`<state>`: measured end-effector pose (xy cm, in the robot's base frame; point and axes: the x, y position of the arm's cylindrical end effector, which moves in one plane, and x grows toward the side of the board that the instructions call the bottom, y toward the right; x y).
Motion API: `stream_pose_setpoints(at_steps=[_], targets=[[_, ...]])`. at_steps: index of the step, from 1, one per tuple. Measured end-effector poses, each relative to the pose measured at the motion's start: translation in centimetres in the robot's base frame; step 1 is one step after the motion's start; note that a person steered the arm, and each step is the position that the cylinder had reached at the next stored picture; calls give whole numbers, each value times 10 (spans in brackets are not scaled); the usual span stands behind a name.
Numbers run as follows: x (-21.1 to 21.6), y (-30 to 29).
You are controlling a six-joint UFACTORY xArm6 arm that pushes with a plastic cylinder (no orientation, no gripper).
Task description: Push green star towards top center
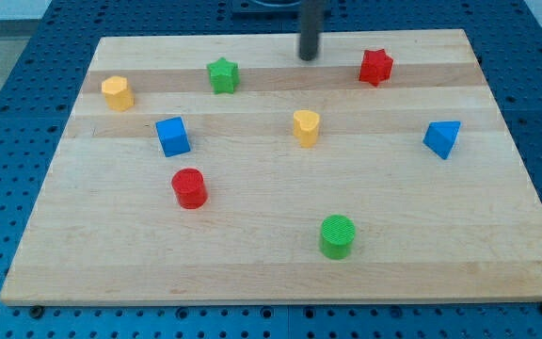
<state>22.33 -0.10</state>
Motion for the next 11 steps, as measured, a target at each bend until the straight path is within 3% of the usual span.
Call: stream_pose_setpoints(at_steps=[1, 2, 3, 6, 11], targets=[[-27, -77], [-13, -120], [48, -176], [89, -138], [50, -52]])
